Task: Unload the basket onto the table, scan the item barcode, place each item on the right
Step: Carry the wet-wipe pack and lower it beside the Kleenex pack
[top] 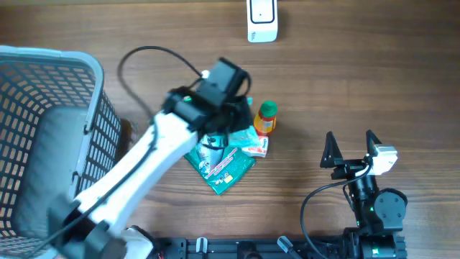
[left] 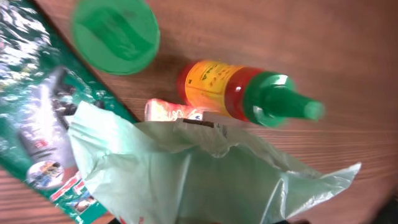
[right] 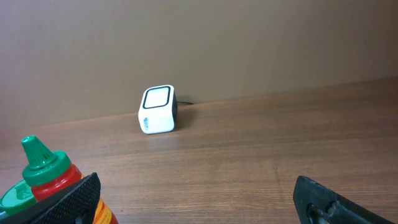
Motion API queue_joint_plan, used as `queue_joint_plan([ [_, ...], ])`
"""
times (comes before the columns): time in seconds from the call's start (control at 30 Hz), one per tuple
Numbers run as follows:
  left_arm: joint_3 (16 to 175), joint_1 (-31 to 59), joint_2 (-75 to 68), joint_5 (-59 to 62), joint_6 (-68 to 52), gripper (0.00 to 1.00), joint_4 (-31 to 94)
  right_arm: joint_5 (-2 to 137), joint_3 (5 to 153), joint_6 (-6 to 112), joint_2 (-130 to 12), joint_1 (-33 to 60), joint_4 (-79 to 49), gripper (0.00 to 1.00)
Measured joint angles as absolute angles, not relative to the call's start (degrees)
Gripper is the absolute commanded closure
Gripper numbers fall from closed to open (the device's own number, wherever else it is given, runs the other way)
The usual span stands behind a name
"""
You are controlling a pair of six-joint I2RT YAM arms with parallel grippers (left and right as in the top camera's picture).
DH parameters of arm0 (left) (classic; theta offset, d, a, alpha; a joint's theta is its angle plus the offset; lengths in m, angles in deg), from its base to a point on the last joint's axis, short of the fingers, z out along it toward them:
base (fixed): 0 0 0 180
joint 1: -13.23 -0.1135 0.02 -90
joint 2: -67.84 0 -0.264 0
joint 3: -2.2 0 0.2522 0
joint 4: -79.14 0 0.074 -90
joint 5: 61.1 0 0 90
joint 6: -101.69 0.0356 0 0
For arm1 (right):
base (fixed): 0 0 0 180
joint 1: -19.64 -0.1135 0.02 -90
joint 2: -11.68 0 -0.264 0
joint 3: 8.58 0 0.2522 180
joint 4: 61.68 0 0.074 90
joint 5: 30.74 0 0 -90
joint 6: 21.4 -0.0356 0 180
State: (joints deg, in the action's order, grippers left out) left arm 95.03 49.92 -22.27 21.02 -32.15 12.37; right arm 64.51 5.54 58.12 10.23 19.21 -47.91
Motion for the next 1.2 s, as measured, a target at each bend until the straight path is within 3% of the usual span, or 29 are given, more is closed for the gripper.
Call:
queue_joint_plan([
  [0.43,95.03,55.36,-39.60,21.83,-33.48,0.73,20.04,64.51,5.54,58.12,10.23,19.19,-47.88,0.00],
  [1.0,95.05,55.51,-46.58,21.83,-33.87,0.65,22.40,64.51,5.54,58.12,10.23,19.19,-47.88,0.00],
  [1.2,95.05,55.51,-46.58,21.81,-34.70,0.50,21.68,64.51,5.54,58.12,10.25,18.55,-47.88,0.00],
])
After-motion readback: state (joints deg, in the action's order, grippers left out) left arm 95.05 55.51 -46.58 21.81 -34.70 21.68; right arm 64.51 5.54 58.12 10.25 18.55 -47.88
